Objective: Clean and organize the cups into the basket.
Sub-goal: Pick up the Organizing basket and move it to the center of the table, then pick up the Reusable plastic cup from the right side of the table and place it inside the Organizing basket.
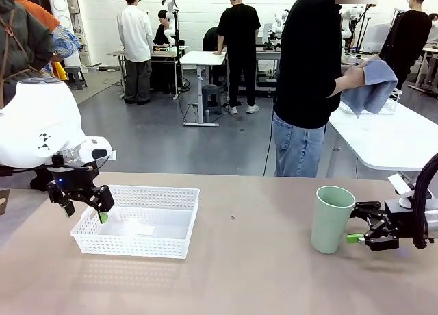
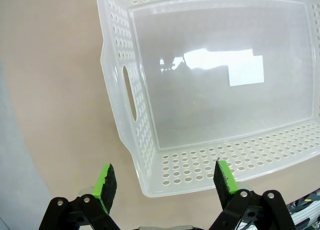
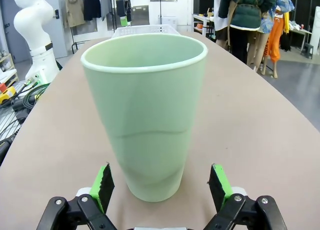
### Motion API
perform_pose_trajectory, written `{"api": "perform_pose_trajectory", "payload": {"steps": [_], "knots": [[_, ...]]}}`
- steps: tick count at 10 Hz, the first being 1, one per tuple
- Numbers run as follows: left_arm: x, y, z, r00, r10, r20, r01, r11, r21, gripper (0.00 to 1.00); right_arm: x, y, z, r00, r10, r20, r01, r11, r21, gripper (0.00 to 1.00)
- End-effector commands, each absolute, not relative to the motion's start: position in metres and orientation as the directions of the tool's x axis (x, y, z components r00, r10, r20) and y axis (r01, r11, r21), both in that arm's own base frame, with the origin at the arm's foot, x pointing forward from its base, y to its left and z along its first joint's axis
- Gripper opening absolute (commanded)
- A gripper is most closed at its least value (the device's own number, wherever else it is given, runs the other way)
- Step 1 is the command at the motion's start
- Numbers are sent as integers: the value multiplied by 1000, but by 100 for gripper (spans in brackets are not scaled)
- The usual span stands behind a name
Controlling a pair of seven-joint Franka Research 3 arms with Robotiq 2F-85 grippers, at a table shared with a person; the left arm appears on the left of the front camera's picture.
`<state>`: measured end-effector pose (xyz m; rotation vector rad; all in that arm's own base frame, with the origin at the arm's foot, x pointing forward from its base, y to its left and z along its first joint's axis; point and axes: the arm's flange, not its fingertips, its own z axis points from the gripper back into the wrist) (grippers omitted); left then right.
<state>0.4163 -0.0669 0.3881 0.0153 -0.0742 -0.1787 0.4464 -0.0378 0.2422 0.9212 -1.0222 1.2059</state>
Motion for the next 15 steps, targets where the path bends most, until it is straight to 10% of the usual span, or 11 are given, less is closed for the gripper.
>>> {"api": "perform_pose_trajectory", "payload": {"steps": [1,15], "knots": [[415,-56,385,979,-198,49,197,980,24,100,455,-30,238,86,251,964,-987,150,49,100],[425,-53,343,979,-187,-77,190,981,30,100,465,34,216,105,251,962,-994,27,102,100]]}}
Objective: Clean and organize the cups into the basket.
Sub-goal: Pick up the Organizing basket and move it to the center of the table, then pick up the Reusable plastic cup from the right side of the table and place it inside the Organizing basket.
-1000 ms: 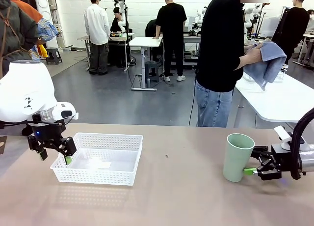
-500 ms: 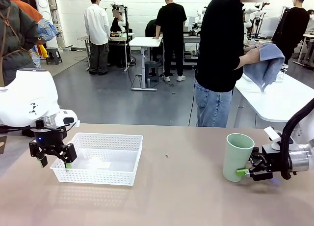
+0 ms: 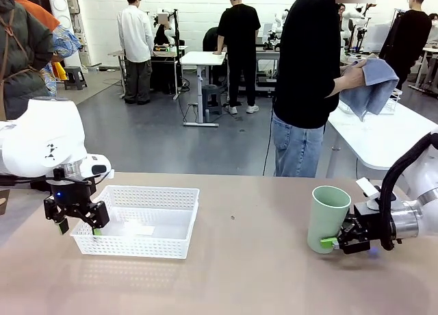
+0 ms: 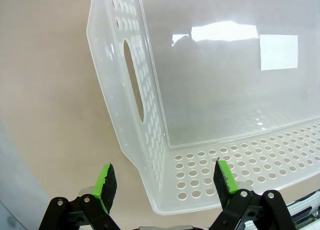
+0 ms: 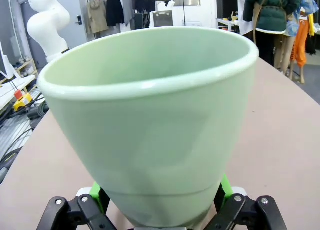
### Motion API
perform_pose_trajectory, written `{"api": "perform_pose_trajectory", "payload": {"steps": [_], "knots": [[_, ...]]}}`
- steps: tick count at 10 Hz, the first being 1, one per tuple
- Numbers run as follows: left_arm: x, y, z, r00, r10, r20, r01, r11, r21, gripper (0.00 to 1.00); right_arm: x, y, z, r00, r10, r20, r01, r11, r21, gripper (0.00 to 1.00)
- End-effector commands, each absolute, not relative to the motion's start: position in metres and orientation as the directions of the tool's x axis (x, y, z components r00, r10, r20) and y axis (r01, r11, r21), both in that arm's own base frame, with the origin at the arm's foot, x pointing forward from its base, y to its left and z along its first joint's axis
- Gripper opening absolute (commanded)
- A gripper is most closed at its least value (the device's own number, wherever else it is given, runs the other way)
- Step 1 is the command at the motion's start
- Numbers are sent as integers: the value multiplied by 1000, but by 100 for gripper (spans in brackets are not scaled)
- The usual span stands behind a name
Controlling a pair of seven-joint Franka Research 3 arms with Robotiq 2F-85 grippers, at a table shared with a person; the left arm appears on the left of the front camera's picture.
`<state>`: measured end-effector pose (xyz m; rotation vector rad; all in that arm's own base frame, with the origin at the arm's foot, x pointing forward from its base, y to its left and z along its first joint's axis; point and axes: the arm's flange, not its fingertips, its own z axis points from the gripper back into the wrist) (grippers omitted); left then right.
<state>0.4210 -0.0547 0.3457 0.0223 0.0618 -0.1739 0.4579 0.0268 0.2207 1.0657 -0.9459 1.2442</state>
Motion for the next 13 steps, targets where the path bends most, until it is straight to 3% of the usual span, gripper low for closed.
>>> {"api": "perform_pose_trajectory", "payload": {"steps": [1,2,3,4,5,6,8,9,10,11,12,13], "knots": [[425,-55,342,979,-188,-84,191,981,32,100,464,37,215,99,255,962,-995,18,98,100],[426,-54,342,979,-187,-85,190,981,32,100,464,37,215,98,247,964,-995,10,99,100],[425,-54,341,975,-208,-81,210,977,22,70,463,36,215,82,237,968,-996,-12,87,90],[425,-54,341,974,-208,-93,211,977,29,43,463,35,215,70,239,968,-996,-28,79,40],[425,-54,342,975,-203,-96,206,978,27,12,463,35,214,68,240,968,-997,-24,76,30],[425,-54,342,974,-204,-98,207,978,23,0,463,34,214,75,246,966,-997,-11,81,0],[425,-54,341,975,-198,-103,201,979,22,0,463,33,214,78,246,966,-997,-8,82,0],[425,-54,342,976,-193,-106,195,981,18,8,463,32,214,78,246,966,-997,-7,82,20],[425,-55,342,977,-188,-105,191,982,17,0,463,31,214,78,247,966,-997,-6,82,20],[425,-55,342,977,-186,-105,189,982,16,0,463,31,214,79,247,966,-997,-5,83,0],[425,-55,342,977,-185,-104,188,982,14,0,463,30,214,79,246,966,-997,-5,83,20],[425,-55,342,977,-186,-104,188,982,15,0,463,29,214,79,246,966,-997,-5,83,0]]}}
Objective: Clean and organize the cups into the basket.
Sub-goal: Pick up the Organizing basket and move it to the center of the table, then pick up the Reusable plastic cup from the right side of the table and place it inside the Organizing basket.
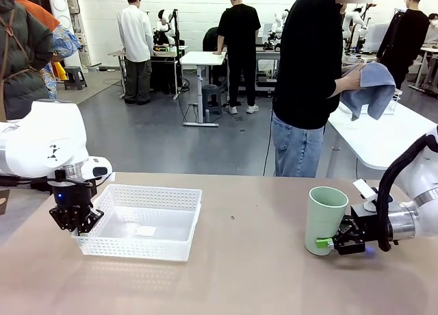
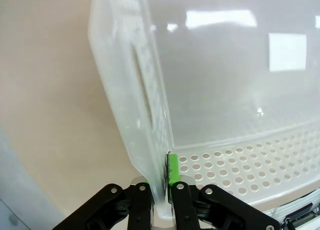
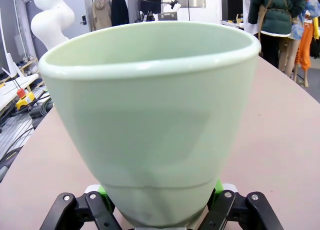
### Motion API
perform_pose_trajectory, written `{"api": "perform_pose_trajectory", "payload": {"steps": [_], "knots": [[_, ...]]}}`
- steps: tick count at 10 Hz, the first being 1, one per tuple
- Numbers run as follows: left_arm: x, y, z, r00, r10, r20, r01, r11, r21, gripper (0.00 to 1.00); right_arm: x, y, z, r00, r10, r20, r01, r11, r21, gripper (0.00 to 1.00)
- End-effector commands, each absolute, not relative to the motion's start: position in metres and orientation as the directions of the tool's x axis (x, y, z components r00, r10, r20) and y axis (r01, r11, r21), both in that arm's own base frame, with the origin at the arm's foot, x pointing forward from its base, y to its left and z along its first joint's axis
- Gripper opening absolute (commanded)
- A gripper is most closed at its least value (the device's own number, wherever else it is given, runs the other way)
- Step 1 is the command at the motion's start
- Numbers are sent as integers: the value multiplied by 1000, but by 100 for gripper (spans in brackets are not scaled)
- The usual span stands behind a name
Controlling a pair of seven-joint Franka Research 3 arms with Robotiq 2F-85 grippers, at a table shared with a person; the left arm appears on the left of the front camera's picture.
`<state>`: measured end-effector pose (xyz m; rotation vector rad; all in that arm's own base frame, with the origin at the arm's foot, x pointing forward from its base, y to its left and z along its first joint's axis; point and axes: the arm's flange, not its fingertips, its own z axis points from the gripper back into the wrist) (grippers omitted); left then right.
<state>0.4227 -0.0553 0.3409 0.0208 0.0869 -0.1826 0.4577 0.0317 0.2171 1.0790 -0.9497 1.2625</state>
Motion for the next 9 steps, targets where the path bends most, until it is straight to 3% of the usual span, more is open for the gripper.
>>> {"api": "perform_pose_trajectory", "payload": {"steps": [1,2,3,5,9], "knots": [[425,-55,342,977,-185,-103,188,982,17,0,462,29,214,80,247,966,-996,-5,84,0],[425,-55,342,977,-186,-101,188,982,19,0,462,28,214,80,248,966,-996,-7,84,0],[425,-55,343,978,-184,-101,187,982,19,0,462,27,214,78,249,965,-997,-6,83,20],[426,-58,346,985,-149,-88,148,989,-14,0,456,26,219,108,269,957,-994,40,100,17],[436,-111,372,996,-85,-34,84,995,-47,0,423,28,296,124,329,936,-987,141,82,17]]}}
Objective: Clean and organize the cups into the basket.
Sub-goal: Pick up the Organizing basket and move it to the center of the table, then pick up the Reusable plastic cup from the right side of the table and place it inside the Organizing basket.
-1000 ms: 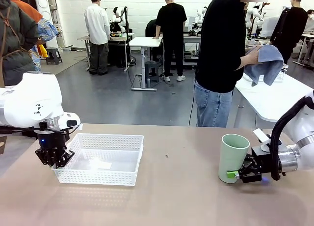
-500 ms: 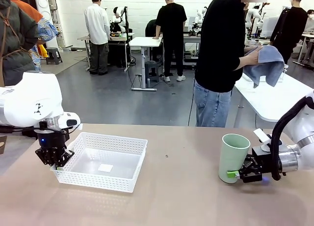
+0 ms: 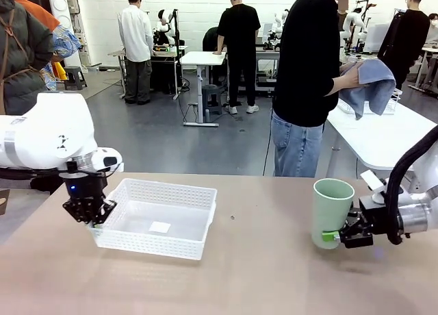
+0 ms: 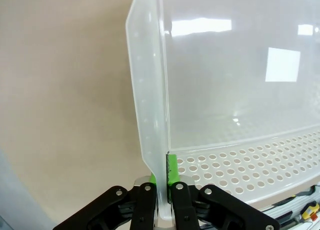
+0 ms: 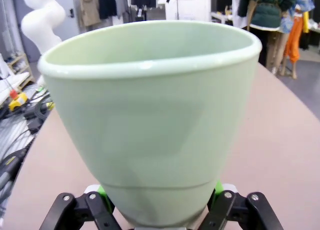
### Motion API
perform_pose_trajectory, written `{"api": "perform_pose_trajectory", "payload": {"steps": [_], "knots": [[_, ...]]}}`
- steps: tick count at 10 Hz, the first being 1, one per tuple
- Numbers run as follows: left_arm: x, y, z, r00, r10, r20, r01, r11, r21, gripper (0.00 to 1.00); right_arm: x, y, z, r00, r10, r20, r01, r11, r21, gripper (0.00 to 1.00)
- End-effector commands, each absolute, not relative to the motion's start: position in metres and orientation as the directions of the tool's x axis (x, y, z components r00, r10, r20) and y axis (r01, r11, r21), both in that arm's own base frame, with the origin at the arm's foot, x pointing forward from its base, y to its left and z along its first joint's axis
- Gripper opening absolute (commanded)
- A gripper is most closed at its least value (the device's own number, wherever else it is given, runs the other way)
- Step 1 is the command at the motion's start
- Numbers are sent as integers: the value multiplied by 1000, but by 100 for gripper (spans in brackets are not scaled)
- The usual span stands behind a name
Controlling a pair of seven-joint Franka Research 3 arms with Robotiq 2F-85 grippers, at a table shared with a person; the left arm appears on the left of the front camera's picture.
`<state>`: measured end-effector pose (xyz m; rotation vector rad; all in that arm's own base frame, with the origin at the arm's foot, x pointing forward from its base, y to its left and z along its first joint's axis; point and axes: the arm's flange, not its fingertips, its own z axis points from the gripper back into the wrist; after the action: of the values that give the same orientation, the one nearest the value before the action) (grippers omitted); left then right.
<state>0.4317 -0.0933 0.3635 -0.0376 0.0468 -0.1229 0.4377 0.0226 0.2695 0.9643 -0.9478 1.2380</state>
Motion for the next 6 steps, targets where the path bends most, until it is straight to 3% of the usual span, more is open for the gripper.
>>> {"api": "perform_pose_trajectory", "payload": {"steps": [1,6], "knots": [[440,-132,373,998,-61,-32,60,998,-28,0,418,27,319,135,322,937,-983,162,85,17],[454,-208,373,999,-15,-42,17,999,35,0,398,36,397,113,285,952,-981,182,62,17]]}}
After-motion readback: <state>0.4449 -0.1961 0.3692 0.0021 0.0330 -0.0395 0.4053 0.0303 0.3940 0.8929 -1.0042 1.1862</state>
